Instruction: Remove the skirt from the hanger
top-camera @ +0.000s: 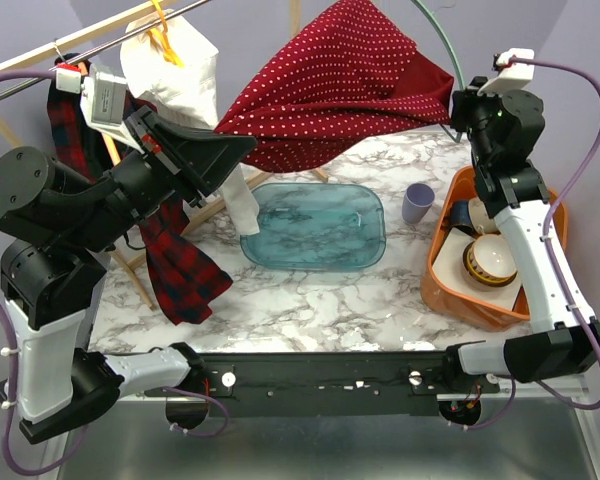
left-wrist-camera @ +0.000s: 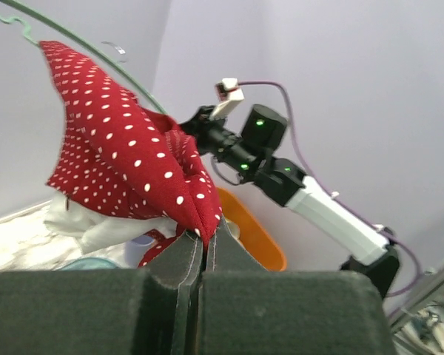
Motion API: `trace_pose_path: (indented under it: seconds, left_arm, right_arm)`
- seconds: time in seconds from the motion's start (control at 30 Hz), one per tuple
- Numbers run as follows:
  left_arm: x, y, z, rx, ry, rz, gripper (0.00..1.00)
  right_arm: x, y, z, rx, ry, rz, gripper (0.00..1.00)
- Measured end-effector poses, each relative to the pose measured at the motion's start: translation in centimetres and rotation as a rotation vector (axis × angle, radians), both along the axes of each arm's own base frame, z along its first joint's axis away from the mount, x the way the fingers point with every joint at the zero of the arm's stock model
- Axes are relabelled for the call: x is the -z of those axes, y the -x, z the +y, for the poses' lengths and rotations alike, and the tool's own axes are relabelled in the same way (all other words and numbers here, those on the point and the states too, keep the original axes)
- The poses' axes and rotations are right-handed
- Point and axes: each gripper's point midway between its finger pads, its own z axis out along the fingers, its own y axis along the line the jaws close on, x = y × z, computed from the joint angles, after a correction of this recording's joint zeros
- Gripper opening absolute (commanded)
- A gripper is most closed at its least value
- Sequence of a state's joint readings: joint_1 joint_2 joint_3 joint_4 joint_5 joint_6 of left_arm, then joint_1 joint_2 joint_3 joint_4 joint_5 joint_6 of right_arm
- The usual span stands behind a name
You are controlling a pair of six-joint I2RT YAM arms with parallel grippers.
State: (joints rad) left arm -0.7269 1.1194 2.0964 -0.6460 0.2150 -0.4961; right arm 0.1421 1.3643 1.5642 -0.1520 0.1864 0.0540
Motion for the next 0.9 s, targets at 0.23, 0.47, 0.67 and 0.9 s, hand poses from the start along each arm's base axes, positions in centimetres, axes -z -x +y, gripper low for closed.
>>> trace_pose_path:
  seconds: [0.23,0.47,0.67,0.9]
  left_arm:
    - [1.6,-1.5,1.1,-0.106,-0.062,0.025,0.00]
    - [1.0,-1.5,1.8,-0.137,-0.067,0.036,0.00]
    - [0.2,-1.0,2.1,-0.127,-0.031,0.053,0.00]
    - [-1.7,0.9,4.6,-0.156,0.045,0.020,0.00]
  right_arm:
    - [1.1,0.4,0.2,-0.018,0.020,-0.013,0.01]
    - [1.8,-1.1,-0.3,-0.036,0.030,-0.014,0.01]
    - [1.2,-2.6,-0.2,-0.062,0.033,-0.036,0.01]
    - [2.1,-4.2,-2.9,-0.027,0.061,-0.014,0.01]
